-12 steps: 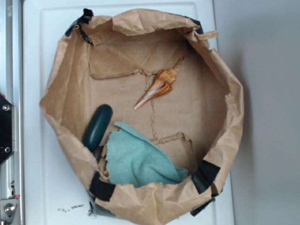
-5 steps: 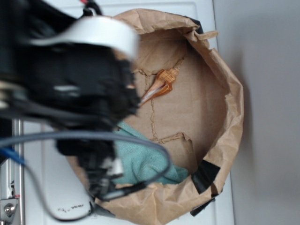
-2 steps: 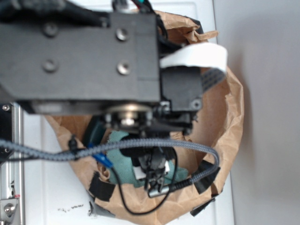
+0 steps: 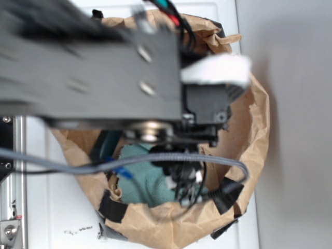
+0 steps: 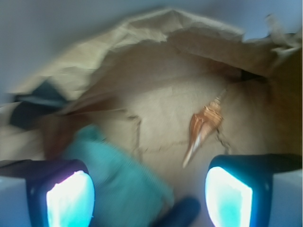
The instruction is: Grab the shell.
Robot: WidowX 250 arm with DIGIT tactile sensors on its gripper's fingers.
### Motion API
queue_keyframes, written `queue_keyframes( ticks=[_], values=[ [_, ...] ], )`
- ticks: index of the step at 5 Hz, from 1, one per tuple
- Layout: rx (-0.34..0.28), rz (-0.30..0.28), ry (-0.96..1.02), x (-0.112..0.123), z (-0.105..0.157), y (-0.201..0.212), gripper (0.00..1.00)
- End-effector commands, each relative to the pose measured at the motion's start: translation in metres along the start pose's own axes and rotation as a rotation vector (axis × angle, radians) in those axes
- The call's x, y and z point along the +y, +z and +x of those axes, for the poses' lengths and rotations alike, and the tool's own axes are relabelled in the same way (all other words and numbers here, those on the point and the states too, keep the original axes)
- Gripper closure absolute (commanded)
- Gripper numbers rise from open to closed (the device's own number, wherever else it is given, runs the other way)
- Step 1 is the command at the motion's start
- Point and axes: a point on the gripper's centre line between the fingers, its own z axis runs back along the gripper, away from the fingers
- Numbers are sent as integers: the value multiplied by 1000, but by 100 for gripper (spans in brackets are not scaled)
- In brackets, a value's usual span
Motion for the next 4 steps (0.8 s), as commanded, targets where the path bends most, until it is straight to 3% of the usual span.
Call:
queue_keyframes(
  ticks=[1,3,4],
  values=[
    [-87,63,63,28,30,-22,0],
    [-51,156,76,27,48,-76,0],
    [2,162,50,23,46,-103,0]
  ],
)
